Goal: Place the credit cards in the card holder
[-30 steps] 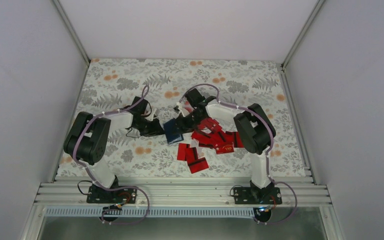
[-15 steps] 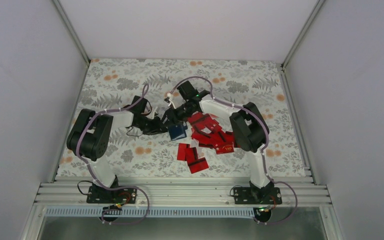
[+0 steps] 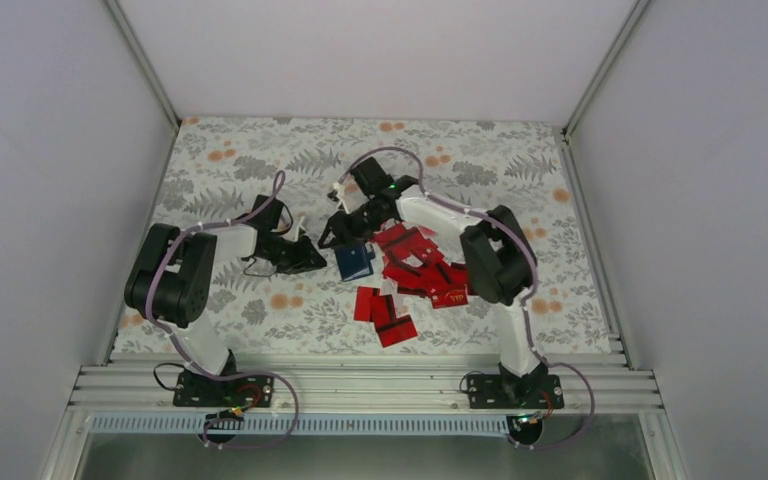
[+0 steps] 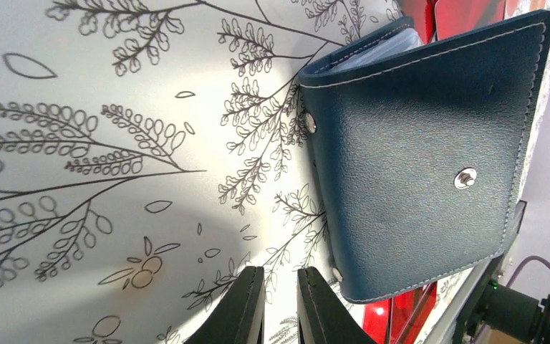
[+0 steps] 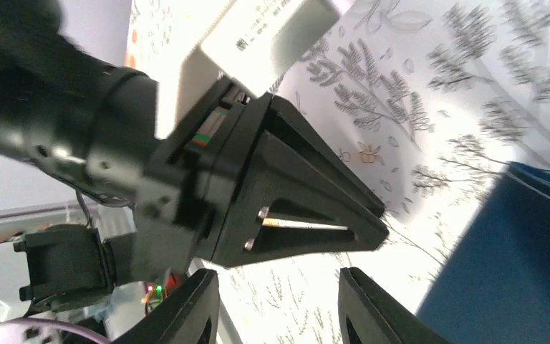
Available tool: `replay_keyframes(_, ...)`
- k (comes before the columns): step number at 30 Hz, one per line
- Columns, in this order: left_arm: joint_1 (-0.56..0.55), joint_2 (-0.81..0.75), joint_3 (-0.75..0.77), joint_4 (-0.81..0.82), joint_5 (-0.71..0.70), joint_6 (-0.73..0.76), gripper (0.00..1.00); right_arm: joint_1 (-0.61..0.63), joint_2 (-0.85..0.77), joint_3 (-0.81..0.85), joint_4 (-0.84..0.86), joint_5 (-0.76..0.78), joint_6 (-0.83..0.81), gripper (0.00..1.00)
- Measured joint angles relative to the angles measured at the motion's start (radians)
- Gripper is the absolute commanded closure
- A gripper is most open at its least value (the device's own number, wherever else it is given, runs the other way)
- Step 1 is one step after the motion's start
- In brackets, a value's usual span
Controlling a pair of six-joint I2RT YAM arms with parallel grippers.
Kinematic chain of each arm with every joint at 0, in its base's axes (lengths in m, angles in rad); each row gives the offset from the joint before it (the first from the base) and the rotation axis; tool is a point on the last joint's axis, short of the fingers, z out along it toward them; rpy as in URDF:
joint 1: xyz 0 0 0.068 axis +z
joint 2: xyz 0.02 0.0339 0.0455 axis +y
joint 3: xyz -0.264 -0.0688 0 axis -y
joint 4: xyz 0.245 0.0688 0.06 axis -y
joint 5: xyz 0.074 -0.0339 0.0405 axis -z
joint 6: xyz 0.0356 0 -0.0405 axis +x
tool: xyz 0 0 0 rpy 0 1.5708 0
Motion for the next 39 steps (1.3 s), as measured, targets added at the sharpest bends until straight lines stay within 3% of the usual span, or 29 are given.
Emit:
replay_keyframes(5,0.000,-0.010,0.003,-0.025,-0.039,0.018,0.87,-0.051,-0.199,-0.119,-0.023,0.103,-0.016,0.59)
replay_keyframes(9,0.000,-0.007,0.015,-0.043,-0.064,0.031,0.87,-0.096,-0.299,-0.216,-0.028,0.170,-0.040,0.68)
replay_keyframes(17,-0.002,0.021,0.089,-0.072,-0.106,0.048,0.87,-0.094,-0.285,-0.386,-0.051,0.291,-0.040,0.85)
replay_keyframes(28,-0.019,0.072,0.141,-0.091,-0.123,0.063,0.87,-0.083,-0.275,-0.400,-0.025,0.349,-0.024,0.85)
replay_keyframes(39,-0.032,0.089,0.164,-0.095,-0.123,0.063,0.87,-0.023,-0.198,-0.297,-0.010,0.314,-0.008,0.84)
